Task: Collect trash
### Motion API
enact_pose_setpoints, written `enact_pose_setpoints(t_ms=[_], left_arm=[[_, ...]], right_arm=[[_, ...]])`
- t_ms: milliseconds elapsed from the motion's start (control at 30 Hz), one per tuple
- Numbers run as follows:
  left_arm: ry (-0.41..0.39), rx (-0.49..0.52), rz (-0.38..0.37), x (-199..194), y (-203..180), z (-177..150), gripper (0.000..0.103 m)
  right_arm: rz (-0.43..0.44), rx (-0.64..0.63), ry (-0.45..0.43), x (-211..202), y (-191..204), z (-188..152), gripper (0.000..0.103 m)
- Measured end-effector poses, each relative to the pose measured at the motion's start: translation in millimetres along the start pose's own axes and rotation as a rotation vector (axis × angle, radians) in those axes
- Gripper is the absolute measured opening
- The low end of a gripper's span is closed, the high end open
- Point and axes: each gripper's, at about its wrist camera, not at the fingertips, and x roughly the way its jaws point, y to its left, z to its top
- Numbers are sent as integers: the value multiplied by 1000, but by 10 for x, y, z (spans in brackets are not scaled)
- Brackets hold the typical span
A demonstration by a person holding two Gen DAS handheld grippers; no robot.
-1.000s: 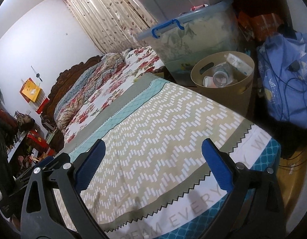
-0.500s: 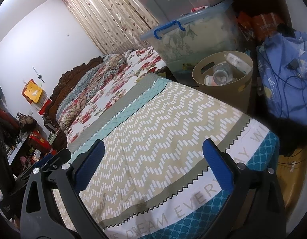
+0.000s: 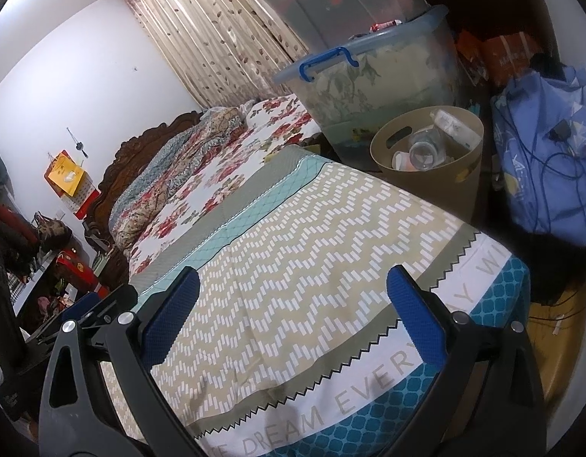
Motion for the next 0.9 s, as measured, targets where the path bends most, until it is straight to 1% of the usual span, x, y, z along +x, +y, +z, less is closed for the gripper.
enact_pose_setpoints(t_ms=[400,500,700,833,900], left_arm=[[7,8,14,30,-40,-41,94],[0,8,-8,24,-42,-35,94],[-48,36,-30,-75,-83,-39,94],[-50,38,-52,-96,-81,-35,94],[-44,35,-49,-83,-67,-33,94]], right_arm=[[-3,18,15,8,-75,-31,98],[-6,13,17,15,-63,-35,98],[-14,13,22,48,-66,-39,98],[-30,18,26,73,-77,-36,98],[-33,21,33,90,-79,-32,98]])
